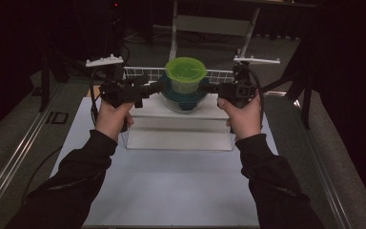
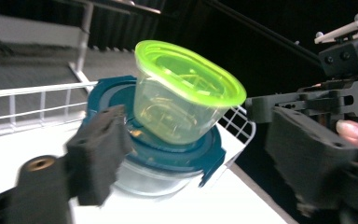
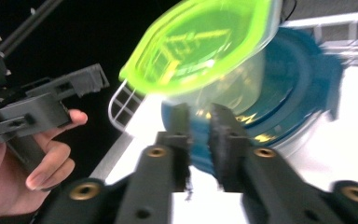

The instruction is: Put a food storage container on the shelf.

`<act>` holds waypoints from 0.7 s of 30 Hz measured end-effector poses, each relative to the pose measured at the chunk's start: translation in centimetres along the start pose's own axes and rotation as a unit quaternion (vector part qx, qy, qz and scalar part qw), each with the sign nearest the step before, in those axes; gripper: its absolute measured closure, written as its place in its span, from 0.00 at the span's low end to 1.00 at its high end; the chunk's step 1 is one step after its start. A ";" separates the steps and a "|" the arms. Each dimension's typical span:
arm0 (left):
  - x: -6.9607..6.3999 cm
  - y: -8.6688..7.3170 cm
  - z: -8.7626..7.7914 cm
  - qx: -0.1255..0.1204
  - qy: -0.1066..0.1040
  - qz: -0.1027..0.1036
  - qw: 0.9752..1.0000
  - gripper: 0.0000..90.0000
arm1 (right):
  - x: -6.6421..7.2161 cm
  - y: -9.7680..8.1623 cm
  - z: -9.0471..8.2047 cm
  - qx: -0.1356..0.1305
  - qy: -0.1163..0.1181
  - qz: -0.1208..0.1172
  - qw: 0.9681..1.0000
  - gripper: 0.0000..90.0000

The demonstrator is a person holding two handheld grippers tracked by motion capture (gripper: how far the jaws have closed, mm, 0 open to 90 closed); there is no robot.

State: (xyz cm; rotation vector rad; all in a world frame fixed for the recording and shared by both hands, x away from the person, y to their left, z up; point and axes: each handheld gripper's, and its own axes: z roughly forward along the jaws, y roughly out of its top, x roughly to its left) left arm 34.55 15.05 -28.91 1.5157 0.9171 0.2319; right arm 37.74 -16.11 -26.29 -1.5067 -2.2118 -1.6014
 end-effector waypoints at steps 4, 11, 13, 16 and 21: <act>0.1 -1.3 -0.4 -0.008 0.006 0.009 1.000 0.02 | 0.6 -0.5 1.5 0.014 0.004 -0.005 1.000 0.99; -0.2 -2.8 -0.5 -0.013 -0.001 0.015 1.000 0.02 | 1.1 -0.3 3.8 0.019 0.009 -0.002 1.000 0.99; -0.3 -3.1 -0.4 -0.009 -0.004 0.017 1.000 0.02 | 1.3 -0.2 4.3 0.019 0.009 -0.002 1.000 0.99; -0.4 -3.5 -0.4 -0.005 -0.005 0.020 1.000 0.02 | 1.4 -0.1 4.9 0.020 0.008 -0.003 1.000 0.98; -0.6 -3.9 -0.4 -0.006 -0.003 0.033 0.999 0.02 | 1.7 -0.3 5.2 0.022 0.015 -0.008 1.000 0.95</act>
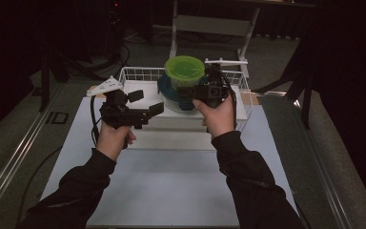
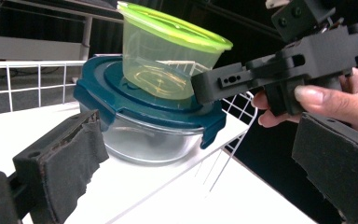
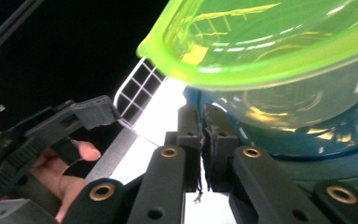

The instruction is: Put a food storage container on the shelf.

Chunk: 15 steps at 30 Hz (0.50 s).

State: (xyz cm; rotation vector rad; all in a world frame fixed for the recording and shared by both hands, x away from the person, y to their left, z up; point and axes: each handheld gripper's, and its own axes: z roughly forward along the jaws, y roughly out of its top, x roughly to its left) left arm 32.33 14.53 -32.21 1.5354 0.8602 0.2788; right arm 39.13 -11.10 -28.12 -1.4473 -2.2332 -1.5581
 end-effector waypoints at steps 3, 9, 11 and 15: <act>-0.2 -0.3 0.0 0.000 -0.006 0.009 1.000 0.02 | 0.1 -0.4 -0.4 -0.004 0.007 -0.004 1.000 0.92; -1.3 -1.0 -0.2 -0.005 -0.019 0.037 0.999 0.02 | 0.6 -2.2 -1.9 -0.019 0.019 -0.034 0.999 0.74; -1.6 -1.3 -0.4 -0.008 -0.018 0.045 0.999 0.02 | 0.7 -3.0 -2.4 -0.023 0.021 -0.047 0.998 0.66; -2.1 -2.1 -0.6 -0.011 -0.027 0.050 0.998 0.02 | 0.7 -4.7 -3.2 -0.034 0.026 -0.066 0.997 0.53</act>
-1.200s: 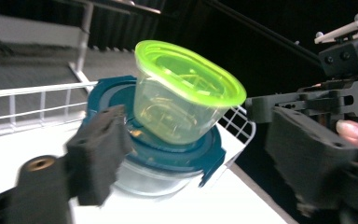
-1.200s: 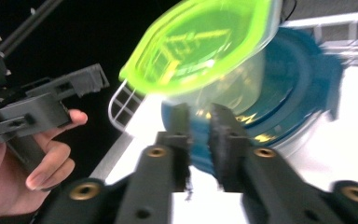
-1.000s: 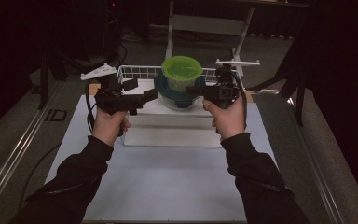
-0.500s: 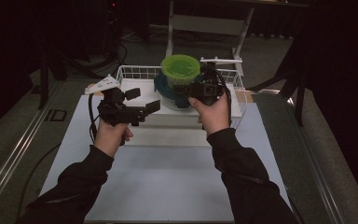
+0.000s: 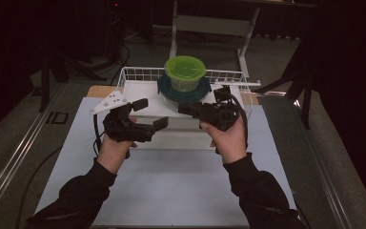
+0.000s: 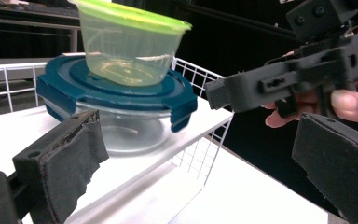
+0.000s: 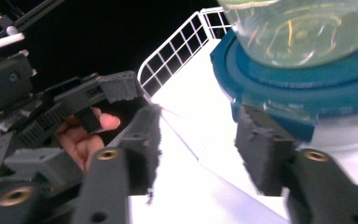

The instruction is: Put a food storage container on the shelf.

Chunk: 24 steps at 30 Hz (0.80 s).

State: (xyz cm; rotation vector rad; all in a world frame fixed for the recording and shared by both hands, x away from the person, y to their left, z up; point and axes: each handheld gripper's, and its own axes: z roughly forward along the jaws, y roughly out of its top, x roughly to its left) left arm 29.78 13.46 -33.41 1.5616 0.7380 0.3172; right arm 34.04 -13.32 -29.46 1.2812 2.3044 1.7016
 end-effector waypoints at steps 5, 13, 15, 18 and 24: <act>-0.9 -0.8 -0.3 0.003 -0.015 0.011 1.000 0.02 | -0.1 -2.0 -0.6 -0.005 0.000 -0.013 1.000 0.40; -2.3 -2.9 -0.8 0.022 -0.038 0.018 0.999 0.02 | -0.7 -5.3 -1.1 -0.016 0.011 -0.045 0.999 0.21; -2.6 -3.5 -0.9 0.029 -0.039 0.022 0.999 0.02 | -0.9 -6.0 -1.2 -0.015 0.007 -0.053 0.998 0.21; -2.8 -4.5 -1.1 0.032 -0.044 0.017 0.998 0.02 | -1.3 -7.1 -1.3 -0.018 0.000 -0.057 0.998 0.21; -3.0 -6.4 -1.1 0.044 -0.052 0.012 0.998 0.02 | -2.2 -9.5 -1.1 -0.019 -0.010 -0.067 0.997 0.21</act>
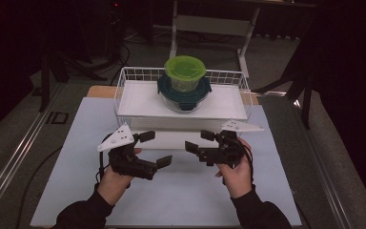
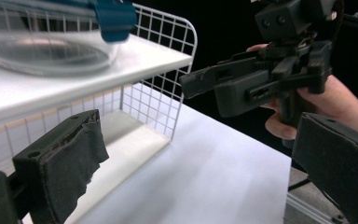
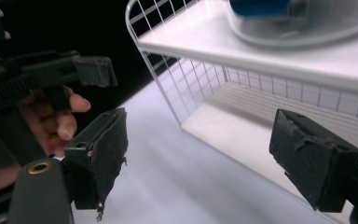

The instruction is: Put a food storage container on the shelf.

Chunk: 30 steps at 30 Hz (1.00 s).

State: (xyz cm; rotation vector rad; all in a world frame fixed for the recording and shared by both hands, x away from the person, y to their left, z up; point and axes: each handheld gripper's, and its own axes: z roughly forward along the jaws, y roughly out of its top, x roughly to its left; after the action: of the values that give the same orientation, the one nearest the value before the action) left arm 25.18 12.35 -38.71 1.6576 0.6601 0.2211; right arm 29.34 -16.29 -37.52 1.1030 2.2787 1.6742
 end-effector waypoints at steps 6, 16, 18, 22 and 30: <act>-0.2 -2.1 0.3 0.011 -0.007 -0.004 1.000 0.02 | -0.7 -2.8 0.0 -0.001 0.001 0.005 1.000 0.21; -1.3 -5.7 1.0 0.044 -0.017 0.009 0.999 0.02 | -1.7 -6.5 -0.9 -0.001 -0.004 0.009 1.000 0.21; -1.6 -6.4 1.2 0.052 -0.019 0.012 0.998 0.02 | -1.9 -7.2 -1.1 0.000 -0.007 0.011 1.000 0.21; -1.8 -7.5 1.3 0.055 -0.021 0.010 0.998 0.02 | -2.1 -8.6 -1.3 0.010 -0.013 0.013 1.000 0.21; -2.0 -9.2 1.4 0.059 -0.014 0.018 0.998 0.02 | -2.4 -10.5 -1.7 0.021 -0.030 -0.001 0.999 0.20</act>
State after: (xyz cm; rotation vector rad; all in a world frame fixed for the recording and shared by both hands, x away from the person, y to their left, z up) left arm 21.54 10.71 -47.34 1.7832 0.6315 0.1873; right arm 25.19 -20.43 -46.72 1.1420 2.2868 1.5773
